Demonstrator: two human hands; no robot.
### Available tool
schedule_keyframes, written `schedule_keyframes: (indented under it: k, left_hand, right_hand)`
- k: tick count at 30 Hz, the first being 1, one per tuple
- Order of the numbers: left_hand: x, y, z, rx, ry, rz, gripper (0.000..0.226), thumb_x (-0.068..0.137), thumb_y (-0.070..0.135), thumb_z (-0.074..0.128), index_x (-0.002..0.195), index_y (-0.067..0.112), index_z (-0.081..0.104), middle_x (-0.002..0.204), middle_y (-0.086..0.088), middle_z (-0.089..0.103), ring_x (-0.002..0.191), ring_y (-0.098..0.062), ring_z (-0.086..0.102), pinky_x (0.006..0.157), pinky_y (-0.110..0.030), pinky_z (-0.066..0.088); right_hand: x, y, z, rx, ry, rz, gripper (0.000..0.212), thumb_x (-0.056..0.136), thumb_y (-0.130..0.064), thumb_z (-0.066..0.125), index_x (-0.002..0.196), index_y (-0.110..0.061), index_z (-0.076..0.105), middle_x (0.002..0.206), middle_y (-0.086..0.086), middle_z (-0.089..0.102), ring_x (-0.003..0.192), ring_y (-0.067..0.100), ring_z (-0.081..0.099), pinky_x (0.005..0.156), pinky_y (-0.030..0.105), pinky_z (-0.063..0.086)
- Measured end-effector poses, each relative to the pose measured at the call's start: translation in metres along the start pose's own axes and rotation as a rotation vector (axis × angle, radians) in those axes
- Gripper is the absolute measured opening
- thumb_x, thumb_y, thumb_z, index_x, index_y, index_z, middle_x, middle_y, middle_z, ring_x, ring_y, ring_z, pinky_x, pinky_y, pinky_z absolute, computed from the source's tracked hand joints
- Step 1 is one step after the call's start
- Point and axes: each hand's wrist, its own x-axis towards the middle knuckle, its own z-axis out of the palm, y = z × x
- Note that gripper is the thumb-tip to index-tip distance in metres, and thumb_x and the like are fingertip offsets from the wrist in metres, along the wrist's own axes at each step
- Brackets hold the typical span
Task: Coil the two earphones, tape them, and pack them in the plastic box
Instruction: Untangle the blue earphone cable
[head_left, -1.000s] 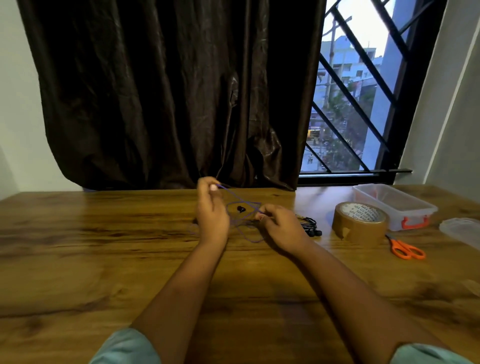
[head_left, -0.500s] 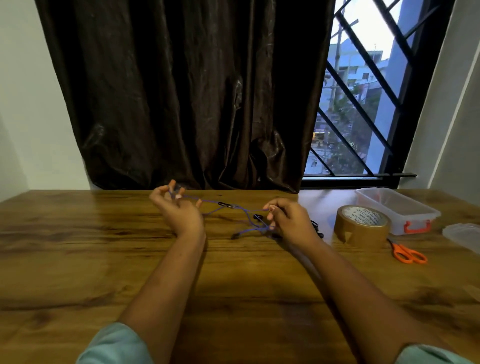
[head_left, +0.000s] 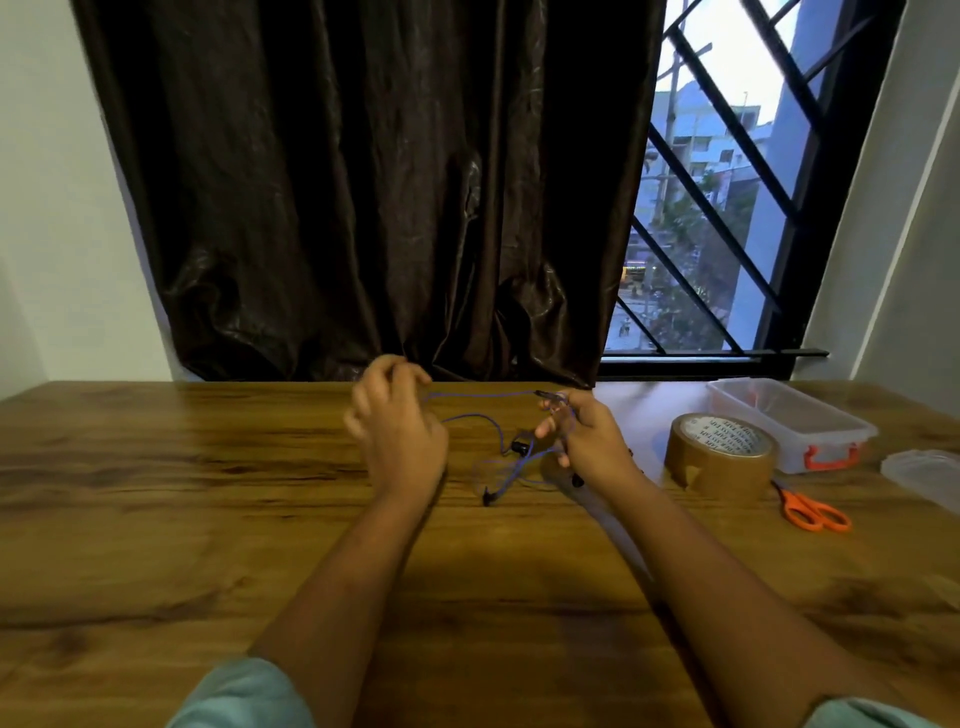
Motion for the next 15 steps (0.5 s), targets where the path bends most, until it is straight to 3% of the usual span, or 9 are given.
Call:
schedule_keyframes:
  k: [3,6,11,15]
  left_hand:
    - [-0.010,0.022,0.006,-0.306,-0.293,0.103,0.015,0.081,0.027,0.047,0.091,0.020,0.055,0.081,-0.002,0.065,0.076,-0.020,0.059,0.068,-0.037,0.045]
    - [-0.024,0.033,0.013,-0.283,-0.462,0.187,0.032,0.083,0.055,0.046,0.087,0.025,0.057,0.068,0.003,0.065,0.061,-0.011,0.058,0.058,-0.033,0.045]
    - [-0.023,0.031,0.013,-0.243,-0.423,0.168,0.051,0.069,0.073,0.045,0.100,0.034,0.054,0.086,0.014,0.069,0.078,-0.006,0.064,0.082,-0.035,0.047]
    - [-0.025,0.033,0.013,-0.253,-0.441,0.093,0.073,0.057,0.080,0.047,0.113,0.034,0.053,0.115,0.009,0.062,0.110,-0.016,0.056,0.092,-0.043,0.044]
  right_hand:
    - [-0.005,-0.009,0.003,0.062,0.001,0.003,0.023,0.102,-0.011,0.035,0.086,-0.010,0.051,0.064,0.007,0.052,0.032,0.003,0.041,0.033,0.016,0.032]
    - [-0.011,-0.014,0.006,0.051,-0.015,-0.056,0.019,0.100,-0.012,0.041,0.098,0.000,0.055,0.058,0.003,0.053,0.036,0.006,0.045,0.037,0.019,0.037]
    - [-0.014,-0.016,0.008,0.024,-0.081,-0.155,0.009,0.091,-0.004,0.057,0.097,-0.004,0.064,0.082,0.006,0.066,0.072,0.010,0.065,0.062,0.022,0.055]
    - [-0.012,-0.015,0.010,0.024,-0.055,-0.134,0.022,0.090,0.005,0.052,0.103,-0.008,0.063,0.079,0.002,0.061,0.067,0.002,0.063,0.063,0.019,0.053]
